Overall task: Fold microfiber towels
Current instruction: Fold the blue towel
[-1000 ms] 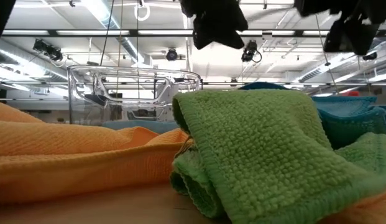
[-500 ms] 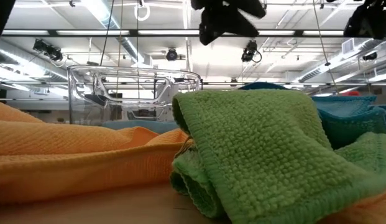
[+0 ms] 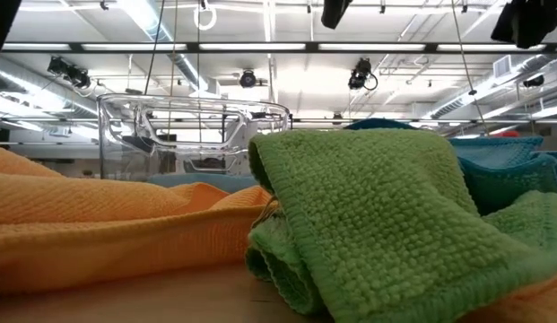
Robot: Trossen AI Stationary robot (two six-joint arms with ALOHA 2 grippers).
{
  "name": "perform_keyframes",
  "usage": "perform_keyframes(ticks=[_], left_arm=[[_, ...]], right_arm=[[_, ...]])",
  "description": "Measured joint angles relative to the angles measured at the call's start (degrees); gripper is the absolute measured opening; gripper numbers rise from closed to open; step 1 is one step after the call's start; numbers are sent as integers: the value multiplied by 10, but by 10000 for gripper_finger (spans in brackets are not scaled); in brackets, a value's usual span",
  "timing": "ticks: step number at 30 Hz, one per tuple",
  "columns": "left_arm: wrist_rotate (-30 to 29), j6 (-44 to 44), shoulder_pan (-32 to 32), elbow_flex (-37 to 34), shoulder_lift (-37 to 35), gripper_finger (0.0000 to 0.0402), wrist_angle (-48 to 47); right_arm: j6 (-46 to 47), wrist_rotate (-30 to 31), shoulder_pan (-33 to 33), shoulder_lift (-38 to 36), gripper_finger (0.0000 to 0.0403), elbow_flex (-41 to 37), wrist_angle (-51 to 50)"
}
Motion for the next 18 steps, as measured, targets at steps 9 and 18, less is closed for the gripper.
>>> perform_keyframes(ticks=[9, 18], left_arm=[[-11, -14, 4, 0, 0, 124, -50], [-13, 55, 20, 0, 0, 103, -164]], right_arm=[[7, 156, 62, 0, 229, 0, 9], [41, 353, 55, 20, 229, 0, 10]])
